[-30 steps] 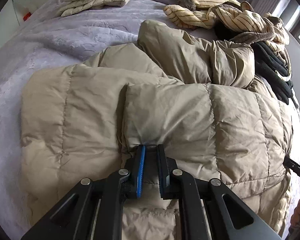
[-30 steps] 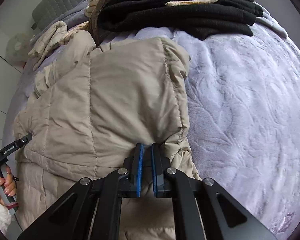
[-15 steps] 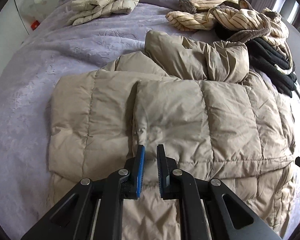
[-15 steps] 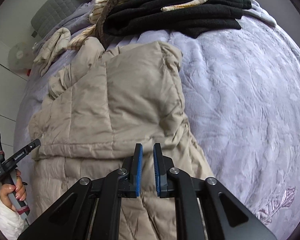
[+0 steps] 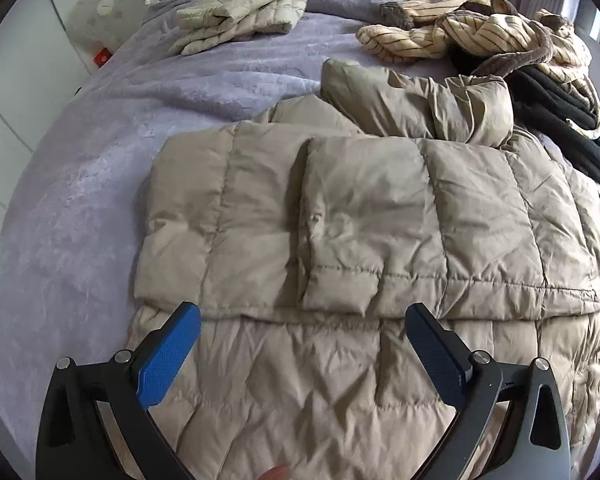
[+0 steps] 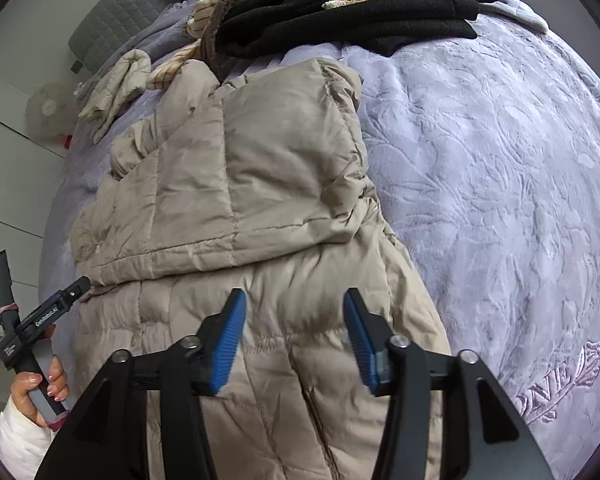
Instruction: Fold large clothes
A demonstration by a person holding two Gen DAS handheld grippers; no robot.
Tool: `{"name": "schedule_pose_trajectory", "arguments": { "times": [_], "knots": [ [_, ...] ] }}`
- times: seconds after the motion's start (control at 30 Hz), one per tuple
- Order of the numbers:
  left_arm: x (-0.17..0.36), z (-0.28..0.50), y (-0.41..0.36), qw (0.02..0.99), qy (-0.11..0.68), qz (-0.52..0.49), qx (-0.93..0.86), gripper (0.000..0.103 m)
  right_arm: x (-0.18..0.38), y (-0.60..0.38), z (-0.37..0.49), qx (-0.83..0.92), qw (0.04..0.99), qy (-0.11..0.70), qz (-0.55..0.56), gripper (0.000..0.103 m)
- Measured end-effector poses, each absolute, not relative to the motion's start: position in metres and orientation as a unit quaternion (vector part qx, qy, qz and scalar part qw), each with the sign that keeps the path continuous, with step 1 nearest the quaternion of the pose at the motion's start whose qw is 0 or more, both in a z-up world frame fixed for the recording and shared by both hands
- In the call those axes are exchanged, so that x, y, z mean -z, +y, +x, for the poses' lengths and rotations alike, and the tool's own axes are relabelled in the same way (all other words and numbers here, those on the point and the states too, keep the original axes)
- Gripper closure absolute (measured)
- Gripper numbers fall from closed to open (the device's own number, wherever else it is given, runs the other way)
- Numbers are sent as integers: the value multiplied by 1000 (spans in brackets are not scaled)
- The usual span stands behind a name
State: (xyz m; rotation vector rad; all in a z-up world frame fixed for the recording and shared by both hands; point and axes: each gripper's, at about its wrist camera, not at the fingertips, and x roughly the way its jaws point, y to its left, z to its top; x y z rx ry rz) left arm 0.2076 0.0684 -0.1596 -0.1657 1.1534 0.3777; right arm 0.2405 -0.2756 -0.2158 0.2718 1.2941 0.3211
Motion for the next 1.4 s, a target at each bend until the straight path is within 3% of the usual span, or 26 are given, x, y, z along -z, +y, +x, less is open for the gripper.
{"name": "schedule_pose_trajectory", "arguments": {
  "times": [0.1,0.13,0.8,1.4],
  "knots": [
    [153,201,64,816,539,-73,-194,1,208,-279,232,-159,785,585,127,17],
    [151,198,62,817,538,-70,-196,1,205,-280,229,-161,790,579,127,15],
    [103,98,18,794,577,-105,-160,1,185,-305,176,-192,725,638,174,13],
    [130,-82,90,744,631,-183,-118,1,200,-314,41,-83,665,666,329,13]
  ]
}}
